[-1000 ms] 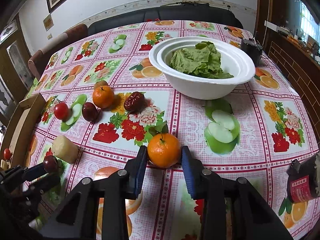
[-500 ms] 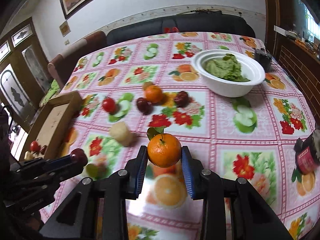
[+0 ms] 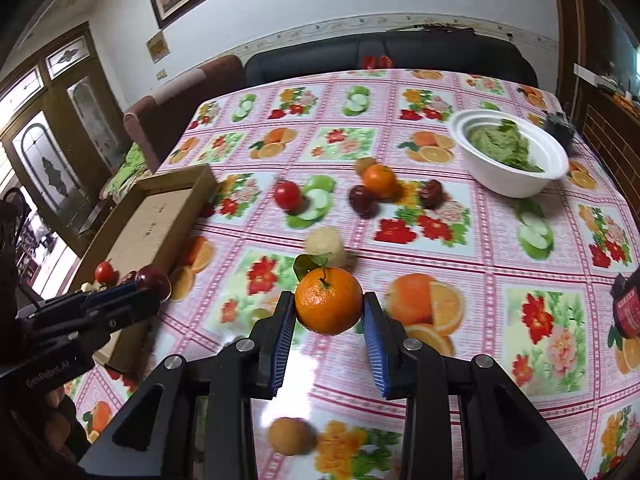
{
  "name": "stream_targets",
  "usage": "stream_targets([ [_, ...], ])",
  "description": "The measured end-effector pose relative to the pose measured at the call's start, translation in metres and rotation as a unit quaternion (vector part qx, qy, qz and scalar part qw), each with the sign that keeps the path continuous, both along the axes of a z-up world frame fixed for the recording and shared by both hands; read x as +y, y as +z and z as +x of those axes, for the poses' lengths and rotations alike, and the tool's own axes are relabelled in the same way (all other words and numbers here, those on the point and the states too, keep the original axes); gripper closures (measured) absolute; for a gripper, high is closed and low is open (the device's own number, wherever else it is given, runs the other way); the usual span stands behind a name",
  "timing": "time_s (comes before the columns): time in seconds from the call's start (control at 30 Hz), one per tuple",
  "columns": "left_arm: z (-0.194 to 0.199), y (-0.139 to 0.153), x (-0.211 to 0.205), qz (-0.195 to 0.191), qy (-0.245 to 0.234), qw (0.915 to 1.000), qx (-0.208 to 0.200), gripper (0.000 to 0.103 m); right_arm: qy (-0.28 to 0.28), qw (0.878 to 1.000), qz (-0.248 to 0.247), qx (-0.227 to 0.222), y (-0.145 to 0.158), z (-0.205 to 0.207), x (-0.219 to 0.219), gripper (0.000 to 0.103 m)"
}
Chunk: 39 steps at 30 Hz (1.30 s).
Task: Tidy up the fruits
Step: 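Carry the plum and mandarin in both tools over the cardboard box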
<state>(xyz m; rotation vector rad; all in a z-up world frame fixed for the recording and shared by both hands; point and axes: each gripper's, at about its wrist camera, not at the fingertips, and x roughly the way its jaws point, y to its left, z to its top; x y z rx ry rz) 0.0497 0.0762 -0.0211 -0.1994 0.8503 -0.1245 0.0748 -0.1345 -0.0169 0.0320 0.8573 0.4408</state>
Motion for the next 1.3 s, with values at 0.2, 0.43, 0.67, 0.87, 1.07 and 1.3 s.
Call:
stream_targets([
  [0.2, -0.008, 0.008, 0.030, 0.003, 0.035, 0.9994, -0.009, 0.080, 0.031, 1.000, 0.005, -0.004, 0.007, -0.003, 0.030, 0.069],
  [0.43, -0.017, 0.012, 0.067, 0.003, 0.073, 0.9972, -0.015, 0.080, 0.067, 0.998, 0.004, -0.007, 0.013, -0.003, 0.065, 0.069],
  [0.67, -0.024, 0.012, 0.090, 0.007, 0.097, 0.9951, -0.017, 0.080, 0.091, 0.996, 0.003, -0.010, 0.017, -0.005, 0.091, 0.069],
  [0.87, -0.026, 0.008, 0.107, 0.009, 0.115, 0.9932, -0.013, 0.080, 0.108, 0.994, 0.003, -0.009, 0.018, -0.005, 0.110, 0.069],
  [1.07, -0.025, 0.008, 0.125, 0.015, 0.132, 0.9910, -0.011, 0.080, 0.135, 0.991, 0.010, -0.006, 0.019, -0.003, 0.137, 0.069],
  [1.3, -0.004, 0.002, 0.157, 0.040, 0.157, 0.9866, 0.015, 0.080, 0.185, 0.982, 0.022, 0.014, 0.010, 0.007, 0.197, 0.069],
])
